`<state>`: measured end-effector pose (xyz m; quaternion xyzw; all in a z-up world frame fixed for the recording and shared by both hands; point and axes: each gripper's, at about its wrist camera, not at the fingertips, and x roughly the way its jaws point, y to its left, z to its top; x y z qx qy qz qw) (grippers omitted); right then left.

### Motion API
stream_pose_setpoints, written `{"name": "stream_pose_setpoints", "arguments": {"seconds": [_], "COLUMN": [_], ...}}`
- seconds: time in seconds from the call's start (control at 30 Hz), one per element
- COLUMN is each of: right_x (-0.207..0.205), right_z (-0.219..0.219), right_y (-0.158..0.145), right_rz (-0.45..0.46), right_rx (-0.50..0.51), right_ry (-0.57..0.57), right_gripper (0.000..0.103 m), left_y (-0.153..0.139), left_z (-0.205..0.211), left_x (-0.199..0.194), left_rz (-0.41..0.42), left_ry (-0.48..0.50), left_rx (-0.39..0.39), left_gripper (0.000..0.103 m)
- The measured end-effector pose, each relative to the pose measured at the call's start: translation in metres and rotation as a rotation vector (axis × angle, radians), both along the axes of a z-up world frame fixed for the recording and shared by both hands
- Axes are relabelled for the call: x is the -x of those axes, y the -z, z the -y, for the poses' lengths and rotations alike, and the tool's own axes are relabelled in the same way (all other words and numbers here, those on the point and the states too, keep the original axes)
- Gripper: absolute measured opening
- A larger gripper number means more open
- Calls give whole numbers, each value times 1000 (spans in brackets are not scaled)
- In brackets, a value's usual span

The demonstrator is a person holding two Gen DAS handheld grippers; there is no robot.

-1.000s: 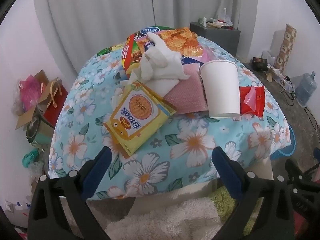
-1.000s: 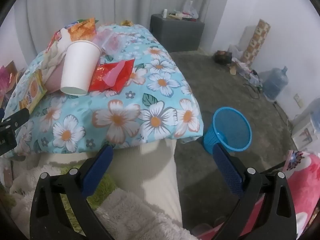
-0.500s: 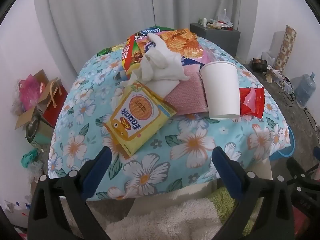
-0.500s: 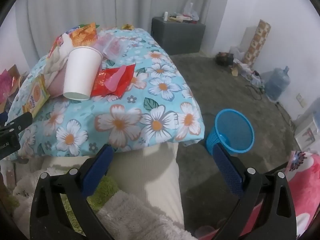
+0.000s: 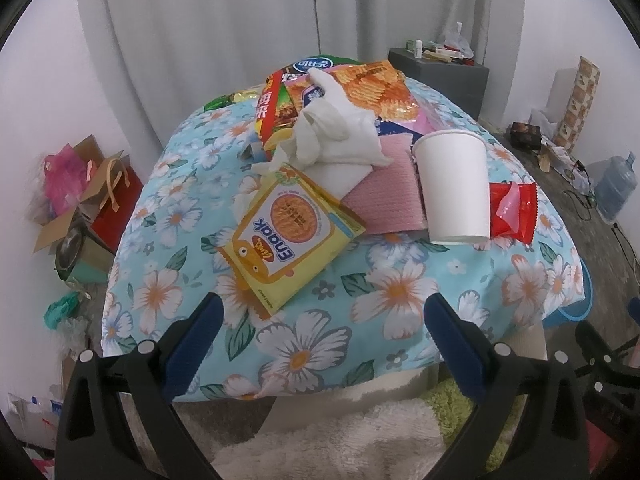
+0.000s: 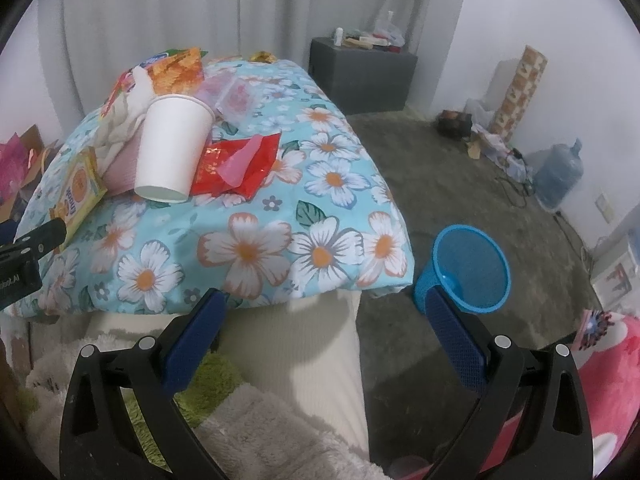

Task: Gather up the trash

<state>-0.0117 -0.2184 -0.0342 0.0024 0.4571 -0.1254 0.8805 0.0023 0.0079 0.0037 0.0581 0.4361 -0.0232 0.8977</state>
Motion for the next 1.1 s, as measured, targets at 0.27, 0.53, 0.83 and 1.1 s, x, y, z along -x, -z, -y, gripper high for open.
{"name": "stream_pose_setpoints", "arguments": {"seconds": [0.27,0.53,0.83,1.1], "right_x": [2,3,4,4], "right_z": [0,1,0,3], "right_y": [2,2,1,-1], "right_rz": [6,6,12,17], "right_rx": [4,4,12,17], "right_ry": [-3,-6,-6,1], "right_gripper": [95,96,95,95], "left_y": [0,-3,-8,-11], "left_z": [-2,-3,6,14], "left_x": [-1,-1,6,9], "left_rz": [1,14,43,61], "left_ry": [-4,-3,29,68], "left_rx": [0,3,8,13], "left_gripper": [99,99,99,99]}}
